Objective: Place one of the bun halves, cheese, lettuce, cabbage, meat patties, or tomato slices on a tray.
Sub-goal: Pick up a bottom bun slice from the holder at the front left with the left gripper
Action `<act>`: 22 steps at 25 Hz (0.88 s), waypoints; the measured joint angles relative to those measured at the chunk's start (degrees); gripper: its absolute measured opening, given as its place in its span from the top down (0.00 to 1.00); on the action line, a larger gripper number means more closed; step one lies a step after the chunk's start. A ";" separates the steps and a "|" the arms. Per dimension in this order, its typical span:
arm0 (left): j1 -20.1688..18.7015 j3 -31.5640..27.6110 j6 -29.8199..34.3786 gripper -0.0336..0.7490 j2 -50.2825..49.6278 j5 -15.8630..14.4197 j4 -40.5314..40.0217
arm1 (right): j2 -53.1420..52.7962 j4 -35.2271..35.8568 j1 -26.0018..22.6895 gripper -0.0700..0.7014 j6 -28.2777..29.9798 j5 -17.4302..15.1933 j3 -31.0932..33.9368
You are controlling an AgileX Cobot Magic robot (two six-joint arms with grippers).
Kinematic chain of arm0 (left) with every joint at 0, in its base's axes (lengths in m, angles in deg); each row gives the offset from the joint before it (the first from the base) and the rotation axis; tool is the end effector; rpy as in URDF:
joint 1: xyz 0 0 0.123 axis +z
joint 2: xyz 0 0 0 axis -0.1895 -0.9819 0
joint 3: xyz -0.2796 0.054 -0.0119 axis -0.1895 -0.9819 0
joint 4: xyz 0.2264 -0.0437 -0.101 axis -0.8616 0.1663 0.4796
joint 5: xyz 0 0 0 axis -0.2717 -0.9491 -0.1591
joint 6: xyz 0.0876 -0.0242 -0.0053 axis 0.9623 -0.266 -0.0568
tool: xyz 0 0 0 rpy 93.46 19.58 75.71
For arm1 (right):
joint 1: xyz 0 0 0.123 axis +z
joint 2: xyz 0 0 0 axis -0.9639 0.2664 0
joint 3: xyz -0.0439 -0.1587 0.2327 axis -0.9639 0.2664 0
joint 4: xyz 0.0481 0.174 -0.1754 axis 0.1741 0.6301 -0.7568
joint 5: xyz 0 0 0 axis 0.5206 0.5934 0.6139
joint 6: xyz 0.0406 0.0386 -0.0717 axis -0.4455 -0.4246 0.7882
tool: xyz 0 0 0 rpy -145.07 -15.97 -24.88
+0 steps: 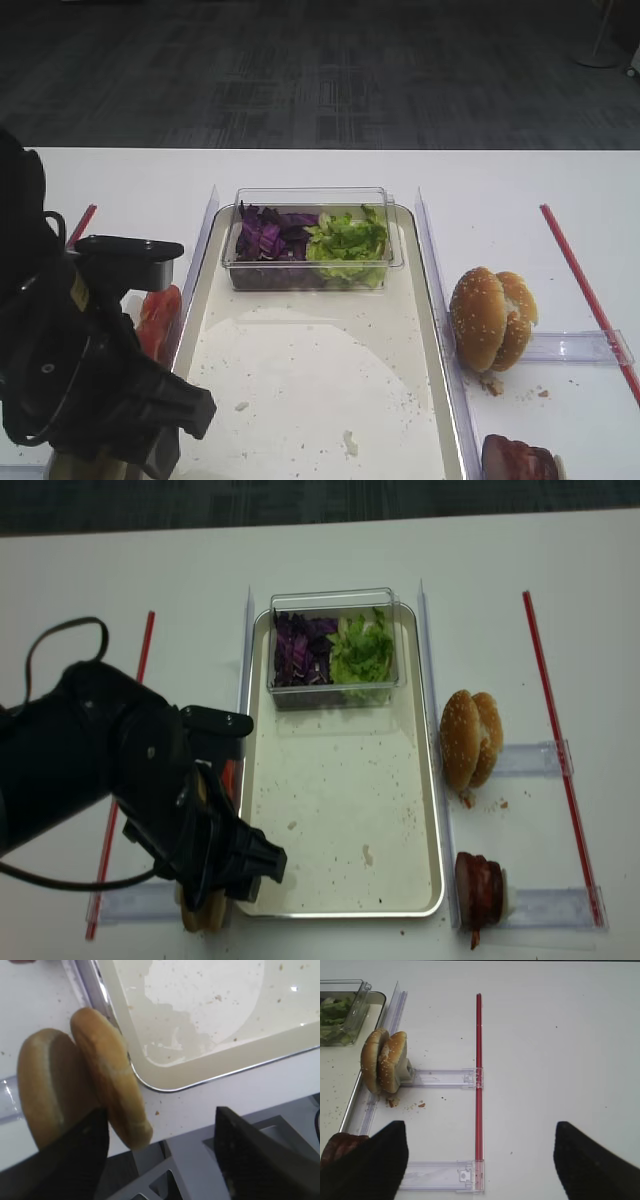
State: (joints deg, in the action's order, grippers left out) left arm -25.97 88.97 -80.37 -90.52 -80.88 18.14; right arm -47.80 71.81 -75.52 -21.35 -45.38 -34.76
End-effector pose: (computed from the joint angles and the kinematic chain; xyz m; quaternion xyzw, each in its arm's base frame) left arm 0.1748 -0.1437 0.2105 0.1180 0.9906 -0.0691 0.0093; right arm -0.0083 0.0029 0.2658 -0.0027 0.8732 0.0076 0.4874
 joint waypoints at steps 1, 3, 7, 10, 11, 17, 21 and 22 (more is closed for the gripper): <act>0.00 0.02 0.08 0.42 -0.49 0.39 -0.10 | 0.00 0.00 0.00 0.11 0.00 0.00 0.00; 0.00 0.12 0.14 0.42 -1.46 1.45 -0.13 | 0.00 0.00 0.00 0.11 0.00 0.00 0.00; 0.00 0.12 0.14 0.42 -3.39 2.33 -1.19 | 0.00 0.00 0.00 0.11 0.00 0.00 0.00; 0.00 0.12 0.22 0.42 -4.55 2.44 -1.42 | 0.00 0.00 0.00 0.11 0.00 0.00 0.00; 0.00 0.15 0.22 0.42 -4.63 2.44 -1.42 | 0.00 0.00 0.00 0.11 0.00 0.00 0.00; 0.00 0.15 0.22 0.48 -4.63 2.55 -1.54 | 0.00 0.00 0.00 0.11 0.00 0.00 0.00; 0.00 0.15 0.22 0.56 -4.63 2.55 -2.32 | 0.00 0.00 0.00 0.11 0.00 0.00 0.00; 0.00 0.15 0.11 0.57 -4.63 2.55 -2.73 | 0.00 0.00 0.00 0.11 0.00 0.00 0.00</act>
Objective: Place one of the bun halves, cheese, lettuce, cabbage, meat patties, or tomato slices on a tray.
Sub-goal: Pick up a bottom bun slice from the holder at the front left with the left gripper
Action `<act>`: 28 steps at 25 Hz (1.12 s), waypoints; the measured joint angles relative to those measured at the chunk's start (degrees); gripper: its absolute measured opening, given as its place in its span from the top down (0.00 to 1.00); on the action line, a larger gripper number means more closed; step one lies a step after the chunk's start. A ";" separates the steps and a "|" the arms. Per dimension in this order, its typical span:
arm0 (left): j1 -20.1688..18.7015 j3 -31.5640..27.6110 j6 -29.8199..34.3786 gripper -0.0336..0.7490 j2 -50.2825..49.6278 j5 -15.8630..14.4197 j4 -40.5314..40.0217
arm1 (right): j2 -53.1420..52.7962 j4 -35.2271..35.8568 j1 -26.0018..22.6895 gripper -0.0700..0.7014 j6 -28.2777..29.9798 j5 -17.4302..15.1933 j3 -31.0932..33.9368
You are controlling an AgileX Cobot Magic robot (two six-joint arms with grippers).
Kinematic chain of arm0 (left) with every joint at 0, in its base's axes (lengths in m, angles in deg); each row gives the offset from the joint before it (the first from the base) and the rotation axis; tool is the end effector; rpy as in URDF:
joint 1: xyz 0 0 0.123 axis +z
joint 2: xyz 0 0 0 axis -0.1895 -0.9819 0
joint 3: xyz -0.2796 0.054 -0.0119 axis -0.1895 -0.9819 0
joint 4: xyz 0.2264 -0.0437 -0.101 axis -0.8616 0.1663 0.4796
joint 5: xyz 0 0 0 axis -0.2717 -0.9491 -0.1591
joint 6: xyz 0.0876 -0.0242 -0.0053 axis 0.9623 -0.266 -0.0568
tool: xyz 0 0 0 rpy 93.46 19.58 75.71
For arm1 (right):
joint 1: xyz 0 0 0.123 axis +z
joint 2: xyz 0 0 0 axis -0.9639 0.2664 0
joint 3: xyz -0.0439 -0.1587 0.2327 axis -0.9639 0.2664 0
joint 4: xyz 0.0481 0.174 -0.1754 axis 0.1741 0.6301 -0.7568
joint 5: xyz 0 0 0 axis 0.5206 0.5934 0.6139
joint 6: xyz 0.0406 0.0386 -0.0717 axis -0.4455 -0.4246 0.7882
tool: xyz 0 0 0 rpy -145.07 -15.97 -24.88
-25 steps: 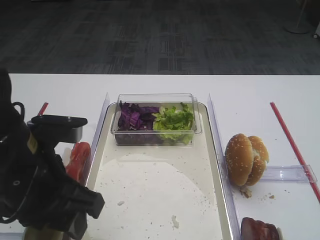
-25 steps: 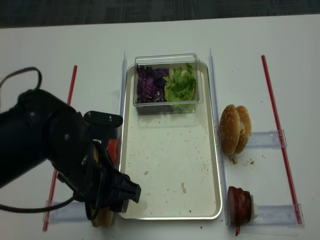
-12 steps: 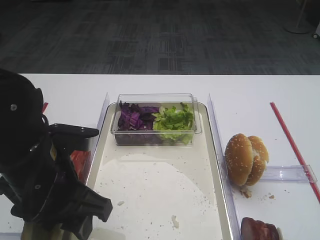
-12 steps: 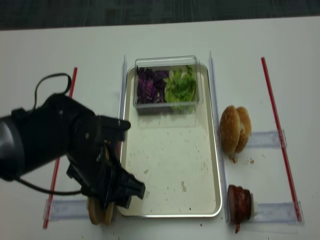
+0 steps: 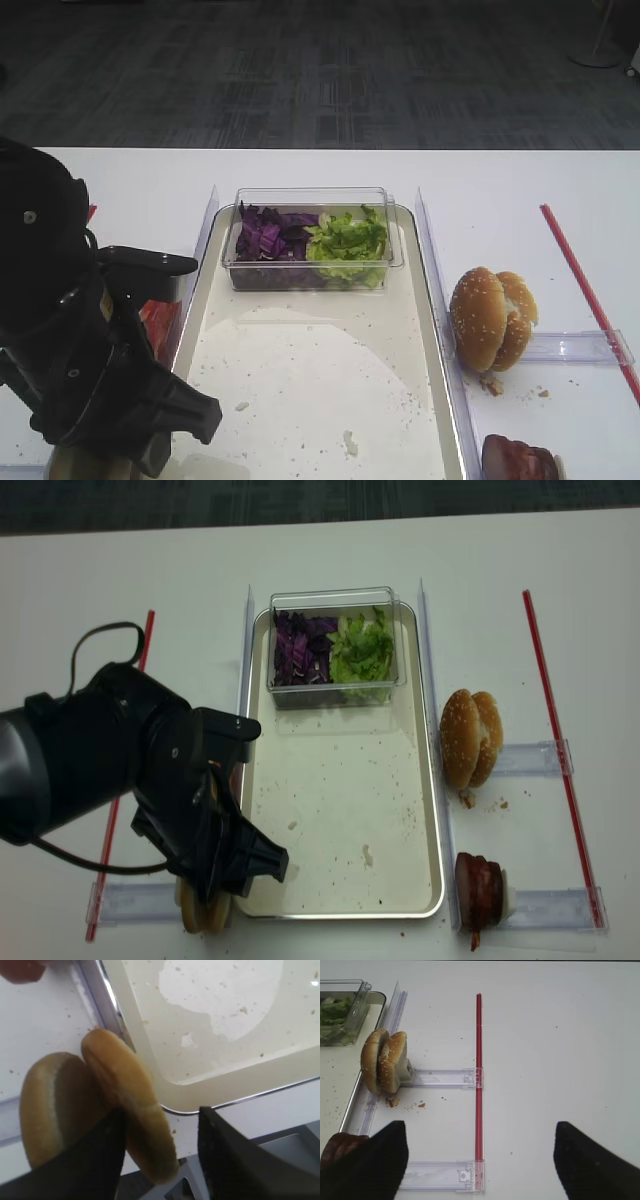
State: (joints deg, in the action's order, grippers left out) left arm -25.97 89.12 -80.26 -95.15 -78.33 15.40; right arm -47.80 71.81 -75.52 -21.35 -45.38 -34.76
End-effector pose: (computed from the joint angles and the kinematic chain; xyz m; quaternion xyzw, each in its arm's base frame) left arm 0.1856 -0.1471 0.1923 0.1298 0.9906 -0.0421 0.0047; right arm -0.0083 0.0029 0.2658 -0.0027 0.8732 0.0076 0.4874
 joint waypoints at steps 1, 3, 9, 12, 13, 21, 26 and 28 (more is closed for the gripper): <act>0.00 0.00 -0.16 0.58 0.00 0.00 -0.23 | 0.00 0.00 0.00 0.11 0.00 0.00 0.00; 0.00 0.00 -0.69 0.60 0.00 0.00 -0.98 | 0.00 0.00 0.00 0.11 0.00 0.00 0.00; 0.00 0.00 -1.83 0.67 0.00 0.00 -3.02 | 0.00 0.00 0.00 0.11 0.23 0.00 0.00; 0.00 0.00 -1.83 0.71 0.00 0.00 -3.10 | 0.00 0.00 0.00 0.11 0.13 0.00 0.00; 0.00 0.00 -1.83 0.72 0.00 0.00 -3.10 | 0.00 0.00 0.00 0.11 0.13 0.00 0.00; 0.00 0.00 -1.93 0.79 0.00 -0.69 -3.24 | 0.00 0.00 0.00 0.11 0.13 0.00 0.00; 0.00 0.00 -2.06 0.88 0.00 -0.91 -3.37 | 0.00 0.00 0.00 0.11 0.13 0.00 0.00; 0.00 0.00 -2.06 0.91 0.00 -1.02 -3.37 | 0.00 0.00 0.00 0.11 0.13 0.00 0.00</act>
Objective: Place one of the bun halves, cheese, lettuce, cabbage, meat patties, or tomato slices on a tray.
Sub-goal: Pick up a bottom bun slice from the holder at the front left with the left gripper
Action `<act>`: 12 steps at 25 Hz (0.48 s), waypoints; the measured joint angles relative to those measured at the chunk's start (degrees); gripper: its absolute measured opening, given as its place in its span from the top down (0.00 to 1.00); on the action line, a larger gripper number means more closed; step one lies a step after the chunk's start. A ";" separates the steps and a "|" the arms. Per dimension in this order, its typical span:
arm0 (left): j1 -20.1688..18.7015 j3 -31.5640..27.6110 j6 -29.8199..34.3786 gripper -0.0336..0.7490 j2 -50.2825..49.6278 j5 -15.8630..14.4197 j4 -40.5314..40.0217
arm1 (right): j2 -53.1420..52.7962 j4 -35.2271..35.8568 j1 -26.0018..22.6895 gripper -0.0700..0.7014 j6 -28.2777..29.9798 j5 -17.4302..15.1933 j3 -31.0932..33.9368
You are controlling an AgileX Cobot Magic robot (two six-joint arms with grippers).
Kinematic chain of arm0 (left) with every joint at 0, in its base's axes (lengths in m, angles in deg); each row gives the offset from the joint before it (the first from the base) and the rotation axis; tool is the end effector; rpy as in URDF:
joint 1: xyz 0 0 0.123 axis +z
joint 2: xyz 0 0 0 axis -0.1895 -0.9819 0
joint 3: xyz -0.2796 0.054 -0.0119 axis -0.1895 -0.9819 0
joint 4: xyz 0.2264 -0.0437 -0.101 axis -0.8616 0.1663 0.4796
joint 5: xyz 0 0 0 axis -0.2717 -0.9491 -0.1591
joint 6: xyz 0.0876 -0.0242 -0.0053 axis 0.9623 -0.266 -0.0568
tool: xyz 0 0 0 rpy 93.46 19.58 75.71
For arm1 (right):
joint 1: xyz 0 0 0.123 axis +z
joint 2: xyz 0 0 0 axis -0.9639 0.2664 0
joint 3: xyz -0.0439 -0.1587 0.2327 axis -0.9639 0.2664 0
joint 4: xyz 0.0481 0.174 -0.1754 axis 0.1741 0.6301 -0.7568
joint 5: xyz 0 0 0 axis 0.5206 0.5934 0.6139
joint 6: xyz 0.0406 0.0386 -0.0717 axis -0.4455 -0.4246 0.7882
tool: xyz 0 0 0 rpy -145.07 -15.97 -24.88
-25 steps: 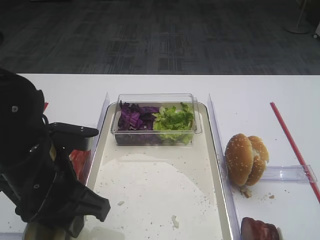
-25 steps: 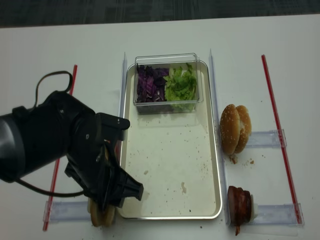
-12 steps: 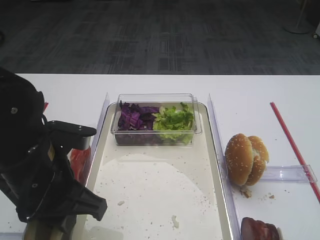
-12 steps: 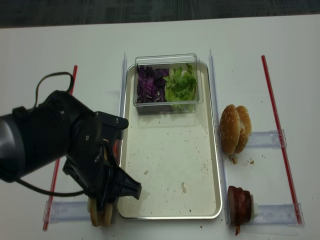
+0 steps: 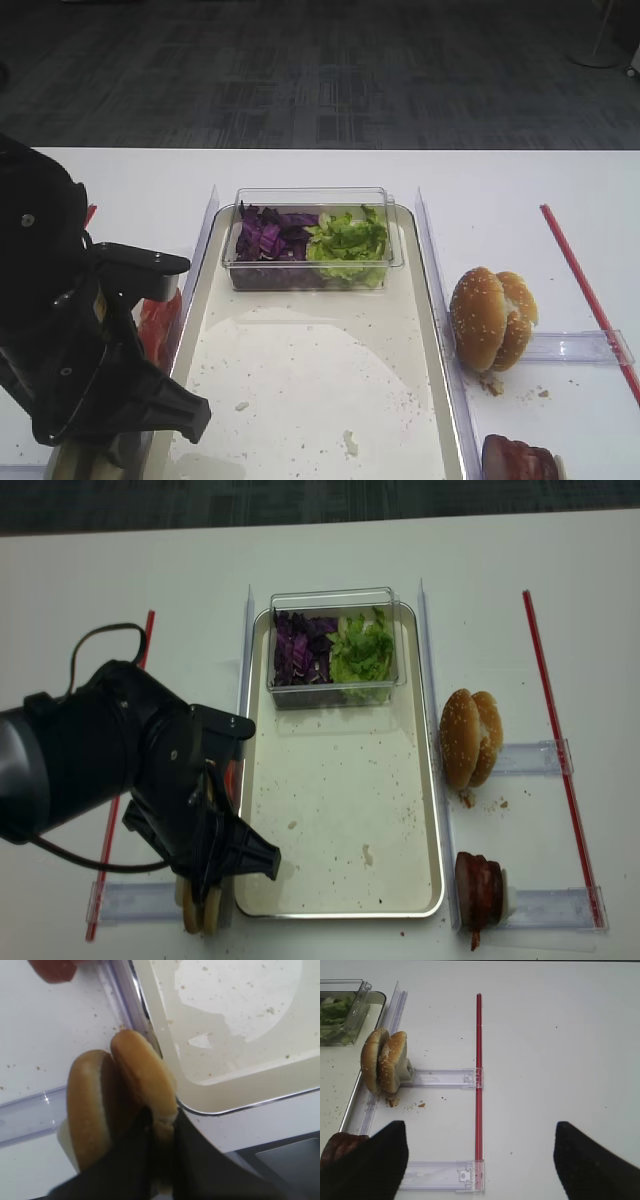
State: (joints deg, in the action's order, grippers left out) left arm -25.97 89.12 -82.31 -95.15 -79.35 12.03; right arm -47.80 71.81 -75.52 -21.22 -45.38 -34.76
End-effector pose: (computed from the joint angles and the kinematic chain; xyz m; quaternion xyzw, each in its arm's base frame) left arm 0.1868 -0.1427 0.1920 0.1294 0.9914 -0.0172 0.0077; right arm -0.0083 0.0029 0.2658 -0.0037 0.8732 0.0070 0.4874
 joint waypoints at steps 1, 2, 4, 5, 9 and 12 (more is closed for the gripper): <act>0.00 0.00 0.00 0.91 0.00 0.00 0.00 | 0.00 0.00 0.00 0.11 0.00 0.00 0.00; 0.00 0.00 0.00 0.92 0.00 0.00 0.00 | 0.00 0.00 0.00 0.11 0.00 0.00 0.00; 0.00 0.00 0.00 0.92 0.00 0.00 -0.15 | 0.00 0.00 0.00 0.11 0.00 0.00 0.00; 0.00 0.00 0.00 0.92 0.00 0.00 -0.15 | 0.00 0.00 0.00 0.11 0.00 0.00 0.00; 0.00 0.10 0.00 0.92 0.00 0.00 -0.28 | 0.00 0.00 0.00 0.11 0.00 0.00 0.00; 0.00 1.43 0.00 0.92 0.00 -1.10 -1.05 | 0.00 0.00 0.00 0.11 0.00 0.00 0.00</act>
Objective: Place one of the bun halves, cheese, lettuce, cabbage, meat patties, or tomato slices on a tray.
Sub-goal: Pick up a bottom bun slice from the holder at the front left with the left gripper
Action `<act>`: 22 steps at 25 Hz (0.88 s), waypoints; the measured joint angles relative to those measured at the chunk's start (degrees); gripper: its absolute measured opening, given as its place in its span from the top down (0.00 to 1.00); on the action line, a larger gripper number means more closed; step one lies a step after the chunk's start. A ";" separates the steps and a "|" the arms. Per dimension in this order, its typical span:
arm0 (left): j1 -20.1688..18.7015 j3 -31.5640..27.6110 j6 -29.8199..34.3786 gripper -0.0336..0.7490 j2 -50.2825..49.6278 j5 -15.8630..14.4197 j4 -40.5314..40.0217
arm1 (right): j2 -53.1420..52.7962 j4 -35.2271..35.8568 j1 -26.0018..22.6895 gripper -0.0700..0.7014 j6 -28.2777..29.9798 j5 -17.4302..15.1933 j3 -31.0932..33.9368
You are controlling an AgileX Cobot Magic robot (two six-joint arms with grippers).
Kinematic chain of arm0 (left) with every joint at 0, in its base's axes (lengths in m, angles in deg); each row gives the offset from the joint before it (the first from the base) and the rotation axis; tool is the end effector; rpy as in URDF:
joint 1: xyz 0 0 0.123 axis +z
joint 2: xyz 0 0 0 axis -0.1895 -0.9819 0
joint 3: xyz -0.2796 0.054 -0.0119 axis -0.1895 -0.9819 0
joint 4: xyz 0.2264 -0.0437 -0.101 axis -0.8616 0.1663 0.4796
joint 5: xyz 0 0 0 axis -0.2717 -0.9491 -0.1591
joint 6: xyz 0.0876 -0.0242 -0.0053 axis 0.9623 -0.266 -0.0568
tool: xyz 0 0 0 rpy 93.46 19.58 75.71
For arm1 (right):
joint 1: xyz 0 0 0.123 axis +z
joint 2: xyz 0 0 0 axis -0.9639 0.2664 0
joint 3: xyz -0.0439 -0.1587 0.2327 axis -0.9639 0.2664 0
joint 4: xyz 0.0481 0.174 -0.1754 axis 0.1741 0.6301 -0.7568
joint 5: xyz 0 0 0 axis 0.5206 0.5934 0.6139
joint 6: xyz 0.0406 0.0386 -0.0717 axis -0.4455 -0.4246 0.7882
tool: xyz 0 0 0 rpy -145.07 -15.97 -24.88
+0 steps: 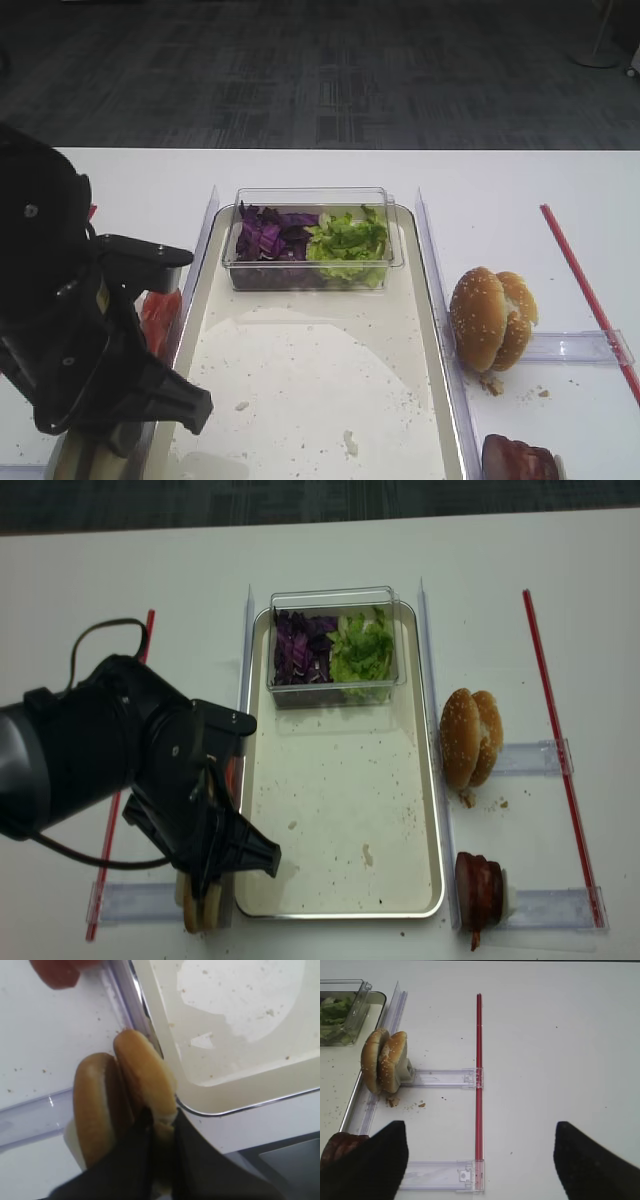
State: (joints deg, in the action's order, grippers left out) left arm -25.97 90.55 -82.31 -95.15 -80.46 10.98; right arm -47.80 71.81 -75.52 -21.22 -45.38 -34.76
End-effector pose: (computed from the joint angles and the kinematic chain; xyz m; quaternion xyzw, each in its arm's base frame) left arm 0.1904 -0.1438 0.1975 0.1348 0.9907 -0.0121 0.0137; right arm -0.0083 0.0029 0.2658 -0.0037 0.8732 0.0070 0.4874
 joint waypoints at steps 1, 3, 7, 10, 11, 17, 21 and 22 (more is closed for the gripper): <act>0.00 0.92 0.00 0.92 0.00 -0.53 -0.14 | 0.00 0.00 0.00 0.11 0.00 0.00 0.00; 0.00 2.93 0.00 0.92 0.00 -2.18 -0.54 | 0.00 0.00 0.00 0.11 0.00 0.00 0.00; 0.00 7.28 0.00 0.93 -0.05 -6.46 -0.54 | 0.00 0.00 0.00 0.11 0.00 0.00 0.00; 0.00 11.55 0.45 0.93 -0.05 -10.58 -0.54 | 0.00 0.00 0.00 0.11 0.00 0.00 0.00; 0.00 11.55 0.45 0.93 -0.05 -10.58 -0.54 | 0.00 0.00 0.00 0.11 0.00 0.00 0.00; 0.00 16.33 1.31 0.93 -0.05 -14.28 -0.54 | 0.00 0.00 0.00 0.11 0.00 0.00 0.00; 0.00 16.69 2.17 0.93 -0.05 -14.81 -0.54 | 0.00 0.00 0.00 0.11 0.00 0.00 0.00; 0.00 16.69 2.17 0.93 -0.05 -14.81 -0.54 | 0.00 0.00 0.00 0.11 0.00 0.00 0.00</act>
State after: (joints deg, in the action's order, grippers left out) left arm -25.97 107.23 -80.15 -95.20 -95.27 10.44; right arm -47.80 71.81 -75.52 -21.22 -45.38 -34.76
